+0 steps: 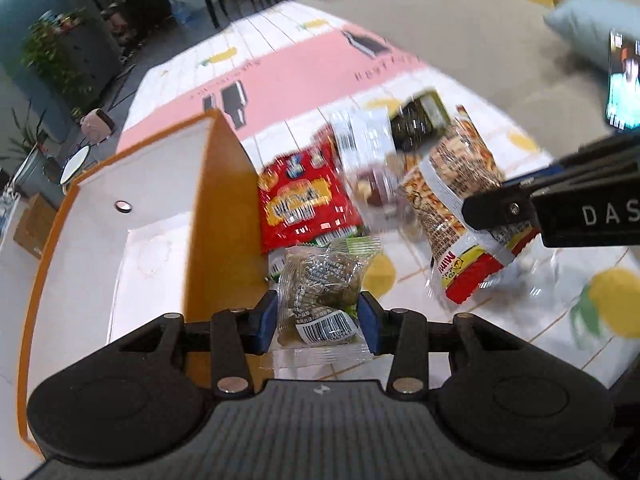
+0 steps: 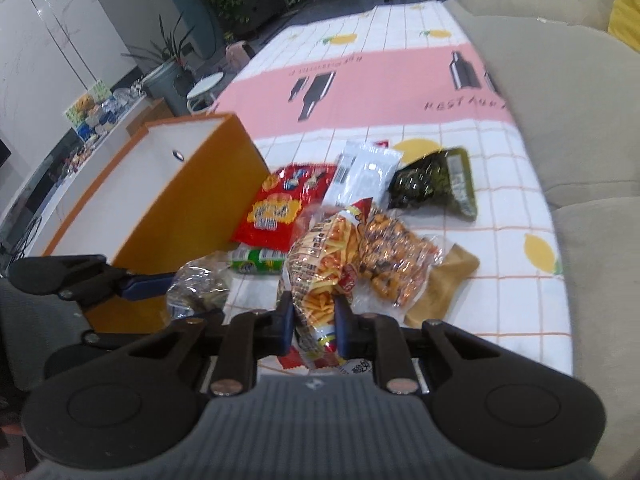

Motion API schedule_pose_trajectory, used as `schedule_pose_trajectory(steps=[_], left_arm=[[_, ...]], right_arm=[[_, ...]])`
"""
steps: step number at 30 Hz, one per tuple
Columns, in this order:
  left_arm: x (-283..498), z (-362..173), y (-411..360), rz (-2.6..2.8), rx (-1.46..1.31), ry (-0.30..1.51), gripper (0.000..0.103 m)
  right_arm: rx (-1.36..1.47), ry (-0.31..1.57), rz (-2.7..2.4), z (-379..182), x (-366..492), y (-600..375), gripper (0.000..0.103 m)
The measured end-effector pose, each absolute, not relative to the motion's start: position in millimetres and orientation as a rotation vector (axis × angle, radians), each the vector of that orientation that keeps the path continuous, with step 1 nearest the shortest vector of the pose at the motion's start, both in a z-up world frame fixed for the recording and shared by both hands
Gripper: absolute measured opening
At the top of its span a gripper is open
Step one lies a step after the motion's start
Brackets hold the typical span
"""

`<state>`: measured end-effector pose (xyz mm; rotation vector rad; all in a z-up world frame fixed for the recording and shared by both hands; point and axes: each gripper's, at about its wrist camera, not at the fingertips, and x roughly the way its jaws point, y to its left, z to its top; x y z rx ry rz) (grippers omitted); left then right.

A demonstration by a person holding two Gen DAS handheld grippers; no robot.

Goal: Organize snacks
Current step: 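Carry both bags over the orange box and open both tools to drop them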

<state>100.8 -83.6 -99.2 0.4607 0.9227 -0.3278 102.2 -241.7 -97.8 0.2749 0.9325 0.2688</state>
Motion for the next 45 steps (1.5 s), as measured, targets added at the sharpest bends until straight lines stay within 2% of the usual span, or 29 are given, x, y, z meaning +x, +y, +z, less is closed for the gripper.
schedule_pose_trajectory(steps=[13, 20, 29, 45], left_arm=[[99, -13, -24, -0.277, 0.152, 0.826, 0.048], [115, -1, 16, -0.225, 0.172, 0.854, 0.048], [143, -16, 62, -0.189, 0.256, 0.958, 0.048], [166, -83, 100, -0.259, 0.361, 1.176, 0.048]], right_arm=[[0.338, 0.808, 0.326, -43, 88, -231, 0.016], [0.334, 0.81, 0.43, -20, 96, -191, 0.016], [0.26, 0.893, 0.558, -16, 121, -114, 0.016], [0.075, 1.121, 0.608, -76, 161, -26, 0.015]])
